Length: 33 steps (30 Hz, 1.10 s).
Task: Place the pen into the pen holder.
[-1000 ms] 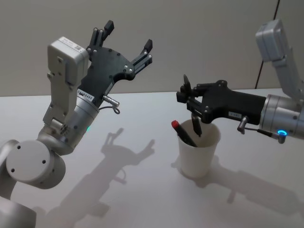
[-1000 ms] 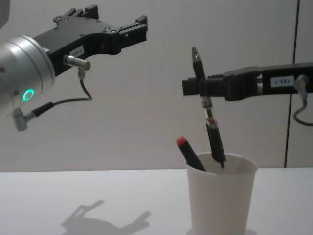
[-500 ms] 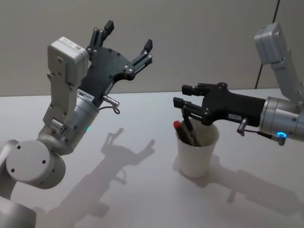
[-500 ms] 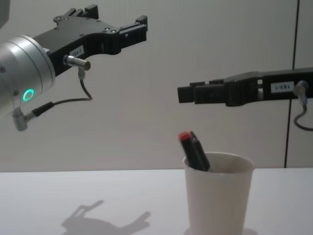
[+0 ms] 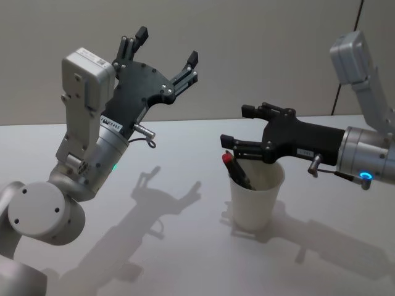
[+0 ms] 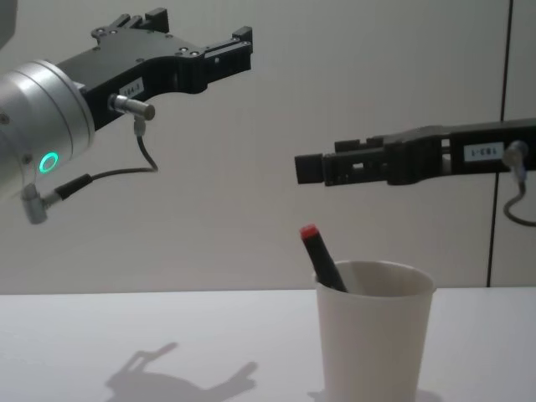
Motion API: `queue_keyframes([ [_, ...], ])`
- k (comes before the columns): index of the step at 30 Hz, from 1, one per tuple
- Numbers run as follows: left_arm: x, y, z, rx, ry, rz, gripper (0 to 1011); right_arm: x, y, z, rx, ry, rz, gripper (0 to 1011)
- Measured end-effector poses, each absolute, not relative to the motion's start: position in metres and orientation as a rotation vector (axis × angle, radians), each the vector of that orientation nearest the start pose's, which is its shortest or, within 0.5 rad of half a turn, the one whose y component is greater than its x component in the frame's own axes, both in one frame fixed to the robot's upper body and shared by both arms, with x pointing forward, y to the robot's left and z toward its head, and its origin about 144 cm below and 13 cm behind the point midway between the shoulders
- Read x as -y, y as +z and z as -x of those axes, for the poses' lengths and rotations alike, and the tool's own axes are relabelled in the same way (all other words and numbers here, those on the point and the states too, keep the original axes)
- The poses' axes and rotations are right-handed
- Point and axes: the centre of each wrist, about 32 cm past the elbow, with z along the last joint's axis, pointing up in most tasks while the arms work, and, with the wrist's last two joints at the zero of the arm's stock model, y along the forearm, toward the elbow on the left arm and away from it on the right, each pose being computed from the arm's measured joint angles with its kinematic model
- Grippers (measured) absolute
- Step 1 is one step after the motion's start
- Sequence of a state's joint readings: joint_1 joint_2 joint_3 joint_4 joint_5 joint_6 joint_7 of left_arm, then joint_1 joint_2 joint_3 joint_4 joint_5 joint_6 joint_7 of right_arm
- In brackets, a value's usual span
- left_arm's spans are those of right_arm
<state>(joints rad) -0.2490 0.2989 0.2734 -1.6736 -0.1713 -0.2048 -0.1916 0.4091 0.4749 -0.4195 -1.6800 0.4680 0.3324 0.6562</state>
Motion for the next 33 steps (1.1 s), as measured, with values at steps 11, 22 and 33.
queue_keyframes([
  [11, -0.221, 1.249, -0.505, 0.472, 1.060, 0.226, 1001, 0.235, 1.297, -0.523, 0.089, -0.553, 0.078, 1002],
  [22, -0.221, 1.249, -0.505, 0.472, 1.060, 0.226, 1001, 0.247, 1.316, -0.520, 0.163, -0.667, 0.006, 1002],
  [33, -0.221, 1.249, -0.505, 0.472, 1.060, 0.226, 1001, 0.258, 1.329, -0.515, 0.212, -0.827, -0.018, 1001],
])
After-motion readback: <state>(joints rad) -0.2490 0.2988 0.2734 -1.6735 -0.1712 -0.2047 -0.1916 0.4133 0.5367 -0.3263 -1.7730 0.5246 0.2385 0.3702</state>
